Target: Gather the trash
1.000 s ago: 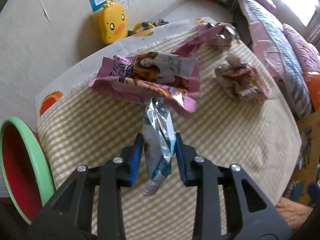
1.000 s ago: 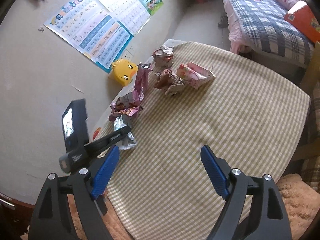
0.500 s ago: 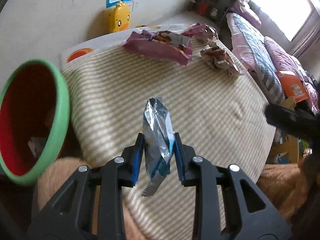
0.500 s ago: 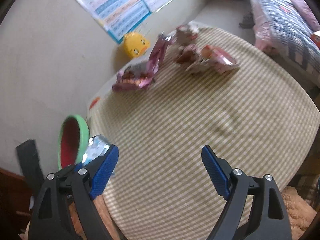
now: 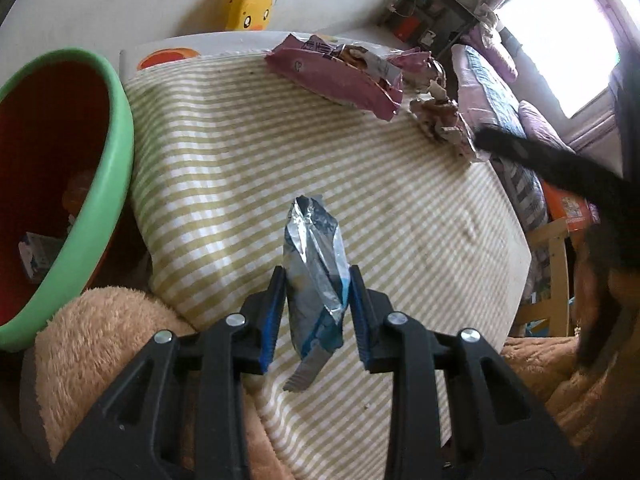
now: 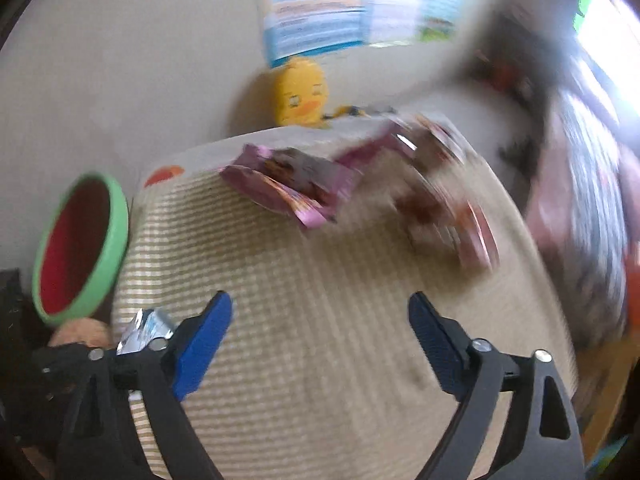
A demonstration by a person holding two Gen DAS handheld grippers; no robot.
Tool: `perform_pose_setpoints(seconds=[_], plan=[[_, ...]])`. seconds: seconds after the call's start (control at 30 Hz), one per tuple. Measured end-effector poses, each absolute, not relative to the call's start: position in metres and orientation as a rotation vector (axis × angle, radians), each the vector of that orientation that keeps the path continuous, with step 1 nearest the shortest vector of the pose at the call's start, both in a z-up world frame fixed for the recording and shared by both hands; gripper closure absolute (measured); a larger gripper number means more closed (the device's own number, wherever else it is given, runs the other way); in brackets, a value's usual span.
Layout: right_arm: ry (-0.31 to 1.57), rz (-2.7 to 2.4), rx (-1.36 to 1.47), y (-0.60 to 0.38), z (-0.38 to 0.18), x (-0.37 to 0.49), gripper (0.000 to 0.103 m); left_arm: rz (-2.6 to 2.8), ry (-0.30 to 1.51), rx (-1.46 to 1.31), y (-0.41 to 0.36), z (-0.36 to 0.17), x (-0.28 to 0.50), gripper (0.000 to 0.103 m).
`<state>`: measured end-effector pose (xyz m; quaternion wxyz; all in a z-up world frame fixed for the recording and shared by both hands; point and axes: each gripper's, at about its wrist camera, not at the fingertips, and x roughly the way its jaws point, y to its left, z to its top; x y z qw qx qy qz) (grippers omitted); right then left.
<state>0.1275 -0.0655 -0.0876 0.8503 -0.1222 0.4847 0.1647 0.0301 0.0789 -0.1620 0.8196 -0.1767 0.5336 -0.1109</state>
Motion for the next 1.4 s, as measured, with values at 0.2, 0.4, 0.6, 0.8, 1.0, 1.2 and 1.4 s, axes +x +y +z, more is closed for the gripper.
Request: perform_pose_setpoints(seconds=[0.2, 0.4, 0.6, 0.8, 1.0, 1.2, 1.4], plan=[[1.066, 0.433, -0.607, 0.012, -0.114, 0.187, 0.015, -0.251, 1.13, -0.388, 0.079, -0.163, 0.03, 0.073], [1.135, 0.388, -0.742, 0.043, -0.157, 0.228, 0.015, -0.254, 1.134, -0.382, 0.079, -0.165, 0.032, 0.073], [1.183, 0.324, -0.784, 0.039, -0.179, 0.24, 0.062, -0.253, 1.135, -0.38, 0.079, -0.166, 0.033, 0.073], [1.162, 0.353, -0.597, 0.006, -0.16, 0.208, 0.096, -0.246, 1.138, -0.358, 0.075, -0.168, 0.033, 0.073], [1.208, 0.349, -0.398, -0.049, -0.139, 0.154, 0.097, -0.234, 1.14, -0.342, 0.071, -0.168, 0.034, 0.073], [1.277, 0.347, -0.313, -0.089, -0.141, 0.086, 0.096, -0.223, 1.142, -0.299, 0.063, -0.169, 0.035, 0.072], [1.293, 0.383, -0.204, -0.099, -0.146, 0.065, 0.064, -0.207, 1.139, -0.268, 0.059, -0.168, 0.035, 0.071]])
